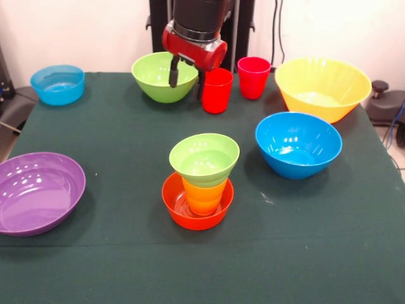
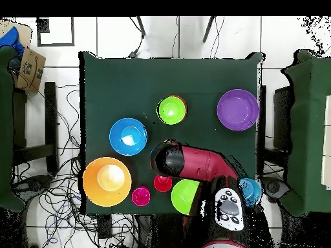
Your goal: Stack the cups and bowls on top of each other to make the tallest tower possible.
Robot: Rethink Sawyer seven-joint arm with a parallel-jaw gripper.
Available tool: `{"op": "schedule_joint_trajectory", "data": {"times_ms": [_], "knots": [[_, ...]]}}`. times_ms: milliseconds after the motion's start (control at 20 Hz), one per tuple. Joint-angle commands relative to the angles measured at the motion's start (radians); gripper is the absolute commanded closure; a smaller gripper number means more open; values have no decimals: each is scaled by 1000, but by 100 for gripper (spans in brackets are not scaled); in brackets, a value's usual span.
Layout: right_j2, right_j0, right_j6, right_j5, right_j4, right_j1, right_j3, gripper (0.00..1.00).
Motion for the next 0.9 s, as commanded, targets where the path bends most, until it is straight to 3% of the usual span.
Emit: {"op": "schedule_joint_trajectory", "data": {"times_ms": [50,900], "knots": [[94,6,-56,91,-69,2,65,0],[69,65,24,117,-25,-3,91,0]]}}
